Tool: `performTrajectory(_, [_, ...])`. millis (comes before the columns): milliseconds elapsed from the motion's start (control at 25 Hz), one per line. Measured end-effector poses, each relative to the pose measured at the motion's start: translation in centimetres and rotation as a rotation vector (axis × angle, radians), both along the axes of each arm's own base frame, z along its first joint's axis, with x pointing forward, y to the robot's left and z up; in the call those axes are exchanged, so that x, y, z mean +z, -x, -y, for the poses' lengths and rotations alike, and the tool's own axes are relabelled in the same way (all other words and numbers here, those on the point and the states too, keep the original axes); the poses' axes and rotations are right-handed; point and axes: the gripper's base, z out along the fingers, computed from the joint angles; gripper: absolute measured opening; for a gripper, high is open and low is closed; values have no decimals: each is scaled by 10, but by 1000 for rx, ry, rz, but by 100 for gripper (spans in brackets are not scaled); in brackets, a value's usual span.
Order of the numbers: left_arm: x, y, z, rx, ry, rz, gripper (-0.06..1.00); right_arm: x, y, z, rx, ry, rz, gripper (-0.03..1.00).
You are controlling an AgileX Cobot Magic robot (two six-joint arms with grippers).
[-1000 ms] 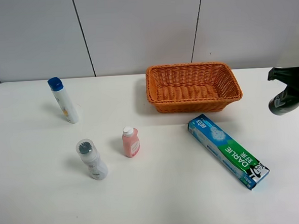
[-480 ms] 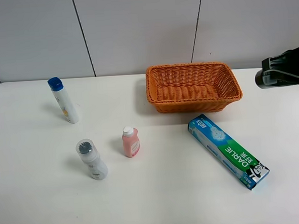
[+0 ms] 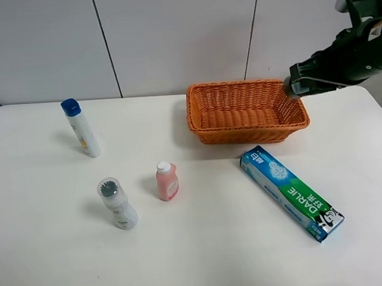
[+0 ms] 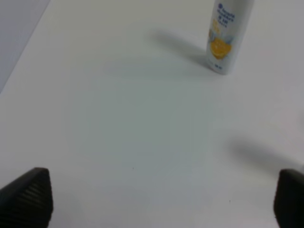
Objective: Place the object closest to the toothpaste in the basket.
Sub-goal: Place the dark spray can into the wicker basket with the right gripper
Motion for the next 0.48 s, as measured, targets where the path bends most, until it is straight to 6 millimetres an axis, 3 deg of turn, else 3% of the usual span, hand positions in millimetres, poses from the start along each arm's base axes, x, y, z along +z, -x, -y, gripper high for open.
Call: performTrajectory(480, [0, 0, 0, 0, 0, 0, 94, -22, -70, -21, 19, 9, -16, 36])
